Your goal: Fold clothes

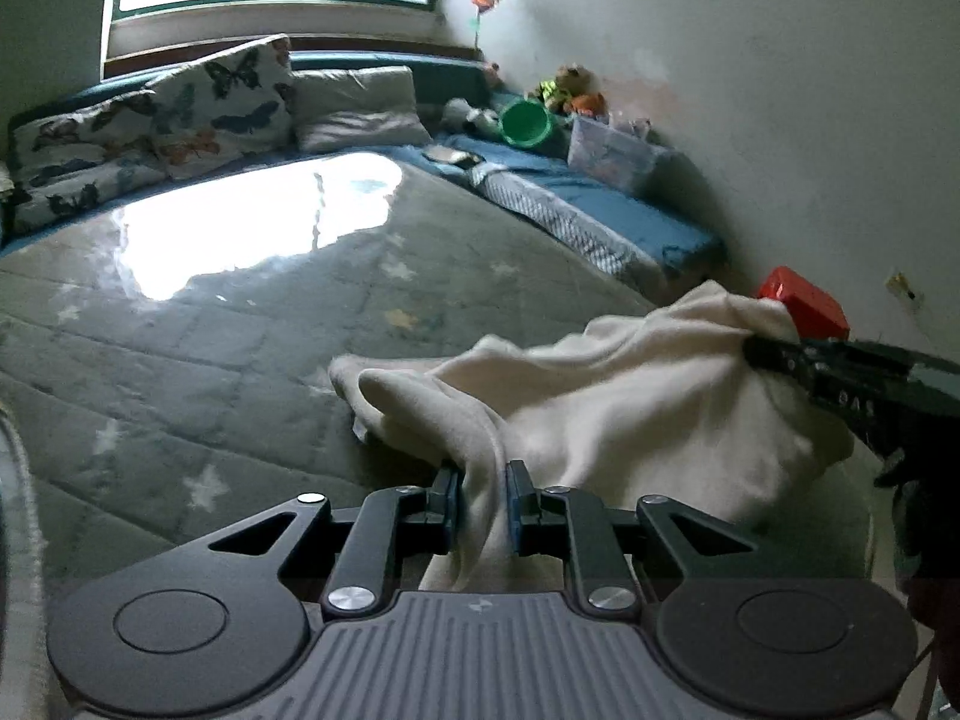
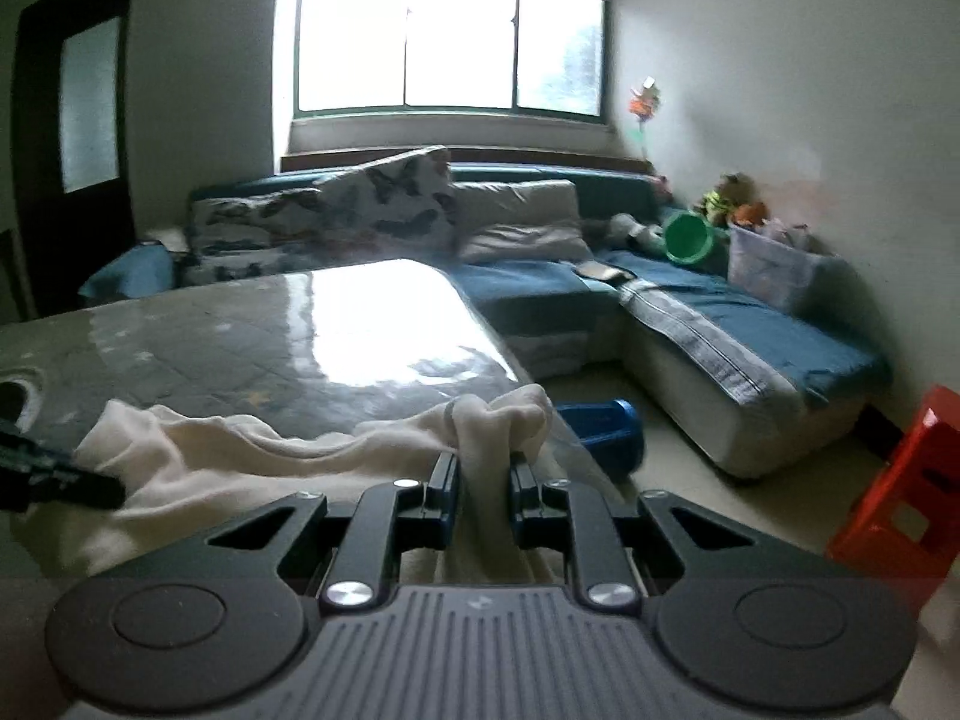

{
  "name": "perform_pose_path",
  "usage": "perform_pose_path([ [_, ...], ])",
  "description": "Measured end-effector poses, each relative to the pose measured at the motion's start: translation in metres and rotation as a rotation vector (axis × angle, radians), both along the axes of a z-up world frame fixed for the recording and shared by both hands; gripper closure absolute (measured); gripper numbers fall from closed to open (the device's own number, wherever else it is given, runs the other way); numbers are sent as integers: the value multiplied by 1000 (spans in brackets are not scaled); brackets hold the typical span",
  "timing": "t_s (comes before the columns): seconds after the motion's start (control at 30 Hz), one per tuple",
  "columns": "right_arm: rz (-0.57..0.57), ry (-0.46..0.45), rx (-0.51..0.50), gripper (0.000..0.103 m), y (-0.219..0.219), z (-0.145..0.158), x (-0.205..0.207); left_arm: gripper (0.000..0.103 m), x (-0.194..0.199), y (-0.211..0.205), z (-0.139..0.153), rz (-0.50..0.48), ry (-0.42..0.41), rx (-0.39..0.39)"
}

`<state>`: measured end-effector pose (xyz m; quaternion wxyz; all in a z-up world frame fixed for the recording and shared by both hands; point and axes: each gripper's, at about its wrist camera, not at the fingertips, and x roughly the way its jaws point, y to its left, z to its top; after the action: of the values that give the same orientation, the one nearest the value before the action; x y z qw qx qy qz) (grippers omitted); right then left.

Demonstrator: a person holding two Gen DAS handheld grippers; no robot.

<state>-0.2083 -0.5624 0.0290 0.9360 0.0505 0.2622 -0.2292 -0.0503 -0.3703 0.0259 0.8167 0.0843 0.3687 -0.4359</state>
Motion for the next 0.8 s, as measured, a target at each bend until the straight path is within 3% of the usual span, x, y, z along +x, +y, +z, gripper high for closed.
perform_pose_path([
  [0.1, -15, 45, 19, 84, -6, -9, 2, 74, 3, 3, -3, 8, 0, 18],
  [0.23, -28, 39, 8, 76, -2, -7, -1, 70, 7, 15, -1, 26, -13, 27],
  [0.3, -24, 31, -5, 61, 2, -5, -2, 69, 8, 21, 0, 32, -17, 30],
  [0.4, -2, 21, -33, 48, 15, 1, -2, 51, 4, 31, 3, 58, -45, 52],
  [0.6, 119, 6, -7, 31, 49, 5, 15, 44, 1, 66, 7, 119, -84, 87],
  [0.77, 251, -8, 34, 27, 92, 11, 31, 42, 1, 106, 7, 196, -94, 117],
  [0.8, 283, -11, 47, 25, 102, 11, 35, 37, 1, 115, 6, 218, -94, 125],
])
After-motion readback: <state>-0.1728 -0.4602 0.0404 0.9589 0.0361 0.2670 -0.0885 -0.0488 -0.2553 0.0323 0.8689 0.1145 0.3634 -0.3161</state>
